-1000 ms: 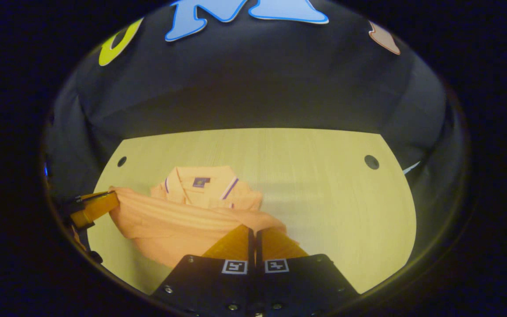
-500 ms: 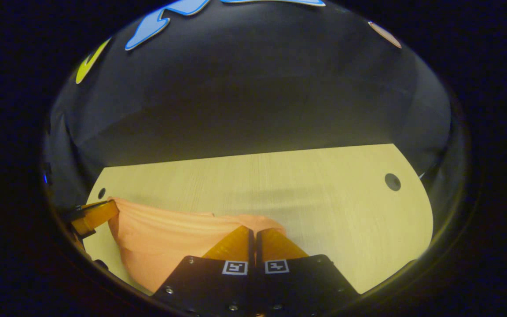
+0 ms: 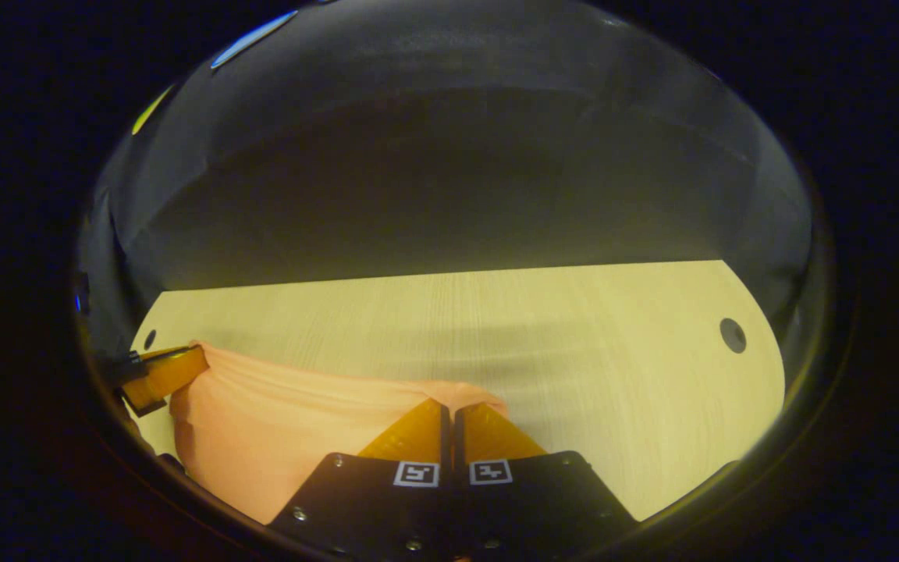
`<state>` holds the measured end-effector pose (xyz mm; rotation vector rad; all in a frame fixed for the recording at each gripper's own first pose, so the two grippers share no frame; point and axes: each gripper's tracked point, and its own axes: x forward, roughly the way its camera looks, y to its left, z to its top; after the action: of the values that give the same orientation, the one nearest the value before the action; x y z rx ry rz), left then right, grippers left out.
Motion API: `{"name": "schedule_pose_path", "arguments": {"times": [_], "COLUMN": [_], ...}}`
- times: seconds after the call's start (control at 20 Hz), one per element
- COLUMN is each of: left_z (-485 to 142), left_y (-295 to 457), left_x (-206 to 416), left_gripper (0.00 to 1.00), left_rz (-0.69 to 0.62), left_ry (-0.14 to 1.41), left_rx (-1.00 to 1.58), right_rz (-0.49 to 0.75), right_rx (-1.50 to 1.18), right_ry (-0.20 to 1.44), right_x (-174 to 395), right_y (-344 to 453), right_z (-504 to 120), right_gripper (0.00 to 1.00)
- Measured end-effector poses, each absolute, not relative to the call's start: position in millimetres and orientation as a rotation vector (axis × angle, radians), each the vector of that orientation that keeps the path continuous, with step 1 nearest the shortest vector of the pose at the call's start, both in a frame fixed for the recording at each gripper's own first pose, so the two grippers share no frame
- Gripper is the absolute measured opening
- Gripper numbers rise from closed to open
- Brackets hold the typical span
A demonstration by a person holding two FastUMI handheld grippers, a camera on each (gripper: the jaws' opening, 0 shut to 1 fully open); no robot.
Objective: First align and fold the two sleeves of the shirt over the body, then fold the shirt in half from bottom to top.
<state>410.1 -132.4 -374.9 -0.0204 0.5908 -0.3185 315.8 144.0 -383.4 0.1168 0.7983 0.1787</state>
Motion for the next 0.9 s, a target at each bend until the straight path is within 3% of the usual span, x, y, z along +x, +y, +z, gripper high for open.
{"name": "schedule_pose_path", "arguments": {"times": [0.3,0.4,0.45,0.5,0.55,0.6,0.65,0.7,0.75,0.9], "left_z": [-383.6,-375.8,-373.2,-367.8,-361.6,-353.7,-343.5,-334.5,-325.4,-289.5], "left_y": [-129.9,-123.3,-123.2,-121.4,-125.2,-123.2,-120.3,-118.7,-116.8,-109.5], "left_x": [414.0,413.6,415.4,415.7,412.8,411.8,409.1,406.7,402.3,378.1], "left_gripper": [0.09,0.2,0.44,0.49,0.65,0.7,0.74,0.65,0.69,0.74], "left_rz": [-0.311,-0.297,-0.296,-0.297,-0.297,-0.297,-0.297,-0.3,-0.301,-0.299], "left_ry": [0.595,0.586,0.576,0.562,0.547,0.538,0.534,0.529,0.522,0.498], "left_rx": [-0.025,-0.02,-0.027,-0.038,-0.044,-0.04,-0.036,-0.045,-0.057,-0.071], "right_rz": [0.173,0.176,0.172,0.17,0.173,0.165,0.158,0.151,0.15,0.155], "right_rx": [0.087,0.104,0.114,0.125,0.136,0.134,0.131,0.128,0.128,0.13], "right_ry": [0.785,0.796,0.802,0.803,0.793,0.785,0.77,0.752,0.737,0.712], "right_x": [319.1,317.6,316.0,315.6,315.9,316.6,316.9,316.6,310.2,296.2], "right_y": [140.7,140.2,140.9,141.3,138.6,135.8,132.4,130.0,126.2,119.9], "right_z": [-384.3,-384.7,-387.2,-384.4,-383.6,-379.0,-370.3,-360.9,-345.1,-314.3], "right_gripper": [0.0,0.05,0.06,0.06,0.2,0.34,0.4,0.35,0.4,0.4]}}
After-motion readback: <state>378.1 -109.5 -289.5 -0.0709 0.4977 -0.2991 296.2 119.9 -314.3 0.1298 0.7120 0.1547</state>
